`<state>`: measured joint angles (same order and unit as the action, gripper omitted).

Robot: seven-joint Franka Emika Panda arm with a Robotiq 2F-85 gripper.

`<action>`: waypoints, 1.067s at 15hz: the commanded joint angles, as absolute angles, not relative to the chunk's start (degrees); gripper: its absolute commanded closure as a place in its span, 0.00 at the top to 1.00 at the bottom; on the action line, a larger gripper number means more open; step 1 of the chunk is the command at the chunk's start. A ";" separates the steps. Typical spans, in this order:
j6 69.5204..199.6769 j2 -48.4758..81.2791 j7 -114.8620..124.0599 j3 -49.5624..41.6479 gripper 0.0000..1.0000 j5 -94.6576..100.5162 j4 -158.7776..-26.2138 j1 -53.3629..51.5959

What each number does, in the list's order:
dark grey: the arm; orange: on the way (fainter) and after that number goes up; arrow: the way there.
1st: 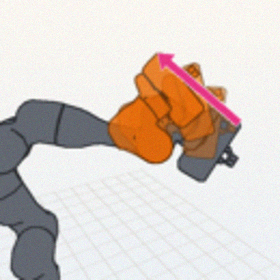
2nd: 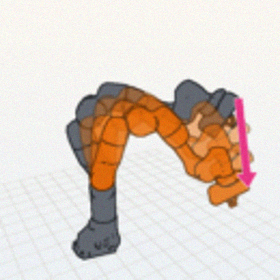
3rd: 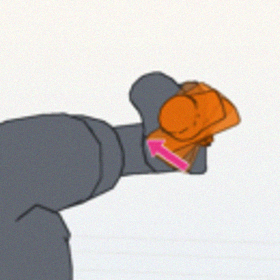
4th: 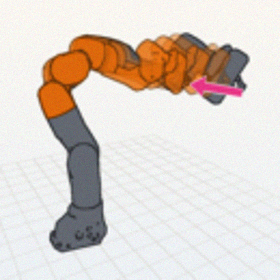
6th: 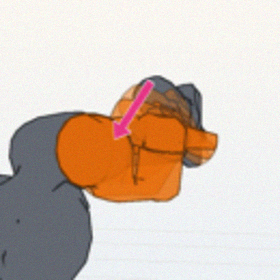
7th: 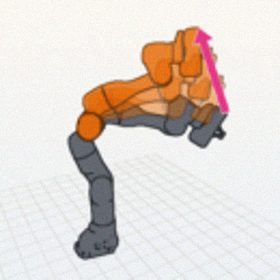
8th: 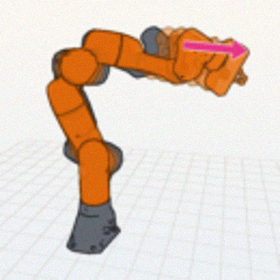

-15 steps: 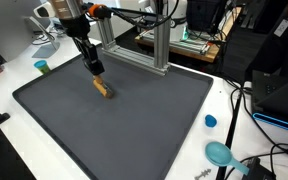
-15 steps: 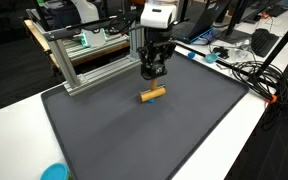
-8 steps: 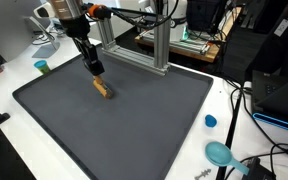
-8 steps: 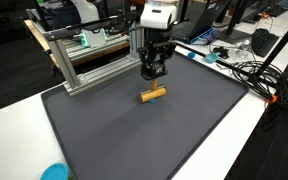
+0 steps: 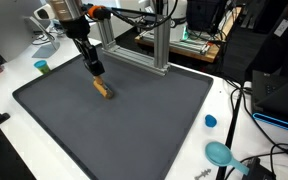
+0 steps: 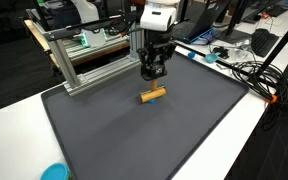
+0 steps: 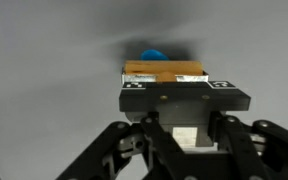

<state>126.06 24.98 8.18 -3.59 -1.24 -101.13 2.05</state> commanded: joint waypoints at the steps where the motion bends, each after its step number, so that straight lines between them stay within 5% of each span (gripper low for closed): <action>1: 122.00 29.49 7.39 -3.07 0.22 -2.57 -98.37 2.74; 16: 120.44 35.87 -0.92 -0.58 0.22 -13.06 -89.09 8.63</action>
<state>117.44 31.55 1.40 -2.16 -9.51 -90.74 7.58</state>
